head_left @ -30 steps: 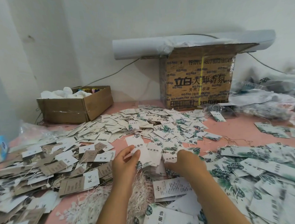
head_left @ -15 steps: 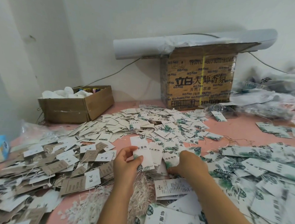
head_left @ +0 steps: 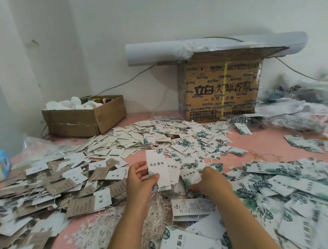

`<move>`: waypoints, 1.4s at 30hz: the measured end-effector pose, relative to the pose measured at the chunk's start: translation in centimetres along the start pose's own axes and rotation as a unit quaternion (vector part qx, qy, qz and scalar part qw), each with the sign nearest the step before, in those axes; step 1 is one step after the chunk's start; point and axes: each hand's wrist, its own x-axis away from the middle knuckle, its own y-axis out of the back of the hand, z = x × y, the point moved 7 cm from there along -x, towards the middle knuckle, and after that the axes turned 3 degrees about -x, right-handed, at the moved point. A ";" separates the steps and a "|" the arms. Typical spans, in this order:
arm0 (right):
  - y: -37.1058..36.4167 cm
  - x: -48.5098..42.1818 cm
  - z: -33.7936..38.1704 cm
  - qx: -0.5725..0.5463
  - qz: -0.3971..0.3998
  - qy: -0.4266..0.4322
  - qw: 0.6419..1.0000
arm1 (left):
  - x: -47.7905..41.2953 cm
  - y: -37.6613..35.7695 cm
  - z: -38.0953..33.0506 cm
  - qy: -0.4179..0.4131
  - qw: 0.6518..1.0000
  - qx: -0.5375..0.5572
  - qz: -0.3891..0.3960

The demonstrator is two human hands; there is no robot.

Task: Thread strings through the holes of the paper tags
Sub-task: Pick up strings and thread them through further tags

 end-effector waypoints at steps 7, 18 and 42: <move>0.2 -0.9 -1.2 -0.226 0.032 -0.050 0.972 | -0.1 -0.2 0.2 0.002 1.000 -0.023 0.015; 3.5 0.8 2.3 -0.396 -0.001 0.105 0.912 | 0.1 -0.7 -0.8 0.007 0.999 -0.008 0.040; 5.5 4.8 6.5 -0.319 0.098 0.234 0.913 | 1.8 -3.0 -5.6 -0.060 0.993 -0.009 0.100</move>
